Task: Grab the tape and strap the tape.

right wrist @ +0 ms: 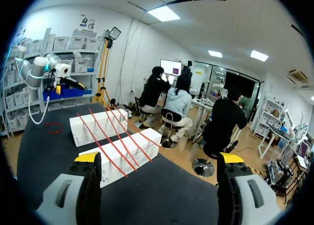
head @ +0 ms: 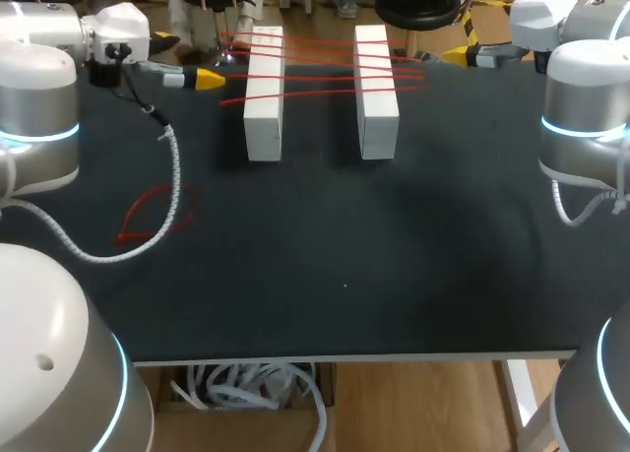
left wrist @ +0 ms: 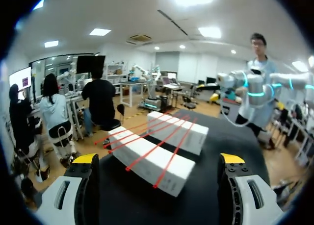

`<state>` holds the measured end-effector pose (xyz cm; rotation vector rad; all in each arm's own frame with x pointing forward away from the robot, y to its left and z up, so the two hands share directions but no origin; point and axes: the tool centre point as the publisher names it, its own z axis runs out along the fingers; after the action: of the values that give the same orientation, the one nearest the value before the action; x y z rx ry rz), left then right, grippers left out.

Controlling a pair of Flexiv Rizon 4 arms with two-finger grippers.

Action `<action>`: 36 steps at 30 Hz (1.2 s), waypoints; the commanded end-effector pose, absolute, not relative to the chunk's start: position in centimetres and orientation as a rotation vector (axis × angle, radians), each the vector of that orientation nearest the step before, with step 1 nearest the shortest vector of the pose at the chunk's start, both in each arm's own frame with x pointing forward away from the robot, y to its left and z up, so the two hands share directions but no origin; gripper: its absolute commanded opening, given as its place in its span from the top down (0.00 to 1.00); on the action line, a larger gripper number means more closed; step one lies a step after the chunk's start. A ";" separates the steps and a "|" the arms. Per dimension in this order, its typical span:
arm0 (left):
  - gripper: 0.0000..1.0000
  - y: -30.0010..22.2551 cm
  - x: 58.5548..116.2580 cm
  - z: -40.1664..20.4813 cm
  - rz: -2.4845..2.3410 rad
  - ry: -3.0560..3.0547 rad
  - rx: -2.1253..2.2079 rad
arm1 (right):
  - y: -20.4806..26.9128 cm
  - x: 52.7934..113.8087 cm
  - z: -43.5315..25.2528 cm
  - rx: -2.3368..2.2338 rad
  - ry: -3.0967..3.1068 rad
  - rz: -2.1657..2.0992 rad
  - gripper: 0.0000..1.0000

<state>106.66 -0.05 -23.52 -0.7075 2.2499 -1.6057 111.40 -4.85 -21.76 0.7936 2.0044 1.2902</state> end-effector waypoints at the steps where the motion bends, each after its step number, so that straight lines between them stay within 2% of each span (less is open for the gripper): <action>1: 0.00 0.0 107.6 -24.6 -1.622 2.363 -0.573 | -4.9 111.4 -21.7 0.793 2.008 1.291 0.00; 9: 0.00 -0.7 107.7 -27.1 -1.561 2.345 -0.434 | -4.9 111.4 -21.7 0.793 2.008 1.291 0.00; 10: 0.24 -0.7 107.7 -27.4 -1.564 2.337 -0.432 | -4.9 111.4 -21.7 0.793 2.008 1.291 0.00; 11: 0.41 -0.7 107.8 -27.7 -1.567 2.334 -0.432 | -4.9 111.4 -21.7 0.793 2.008 1.291 0.00; 15: 0.38 -0.6 107.9 -29.0 -1.584 2.298 -0.417 | -4.9 111.4 -21.7 0.793 2.008 1.291 0.00; 16: 0.52 -0.6 108.0 -29.3 -1.582 2.299 -0.416 | -4.9 111.4 -21.7 0.793 2.008 1.291 0.00; 17: 0.56 -0.6 108.0 -29.5 -1.579 2.304 -0.416 | -4.9 111.4 -21.7 0.793 2.008 1.291 0.00; 21: 0.56 -0.6 108.0 -30.1 -1.563 2.304 -0.386 | -4.9 111.4 -21.7 0.793 2.008 1.291 0.00; 22: 0.60 -0.6 108.0 -30.2 -1.561 2.305 -0.386 | -4.9 111.4 -21.7 0.793 2.008 1.291 0.00; 26: 0.64 -0.7 107.9 -30.5 -1.553 2.309 -0.362 | -4.9 111.4 -21.7 0.793 2.008 1.291 0.00; 29: 0.76 -0.7 108.0 -30.9 -1.554 2.308 -0.354 | -4.9 111.4 -21.7 0.793 2.008 1.291 0.00; 36: 0.80 -1.1 108.1 -31.5 -1.562 2.302 -0.323 | -4.9 111.4 -21.7 0.793 2.008 1.291 0.00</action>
<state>107.75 -0.94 -30.89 -0.3353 2.3141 -1.5503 111.39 -4.86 -21.76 0.7934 2.0044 1.2905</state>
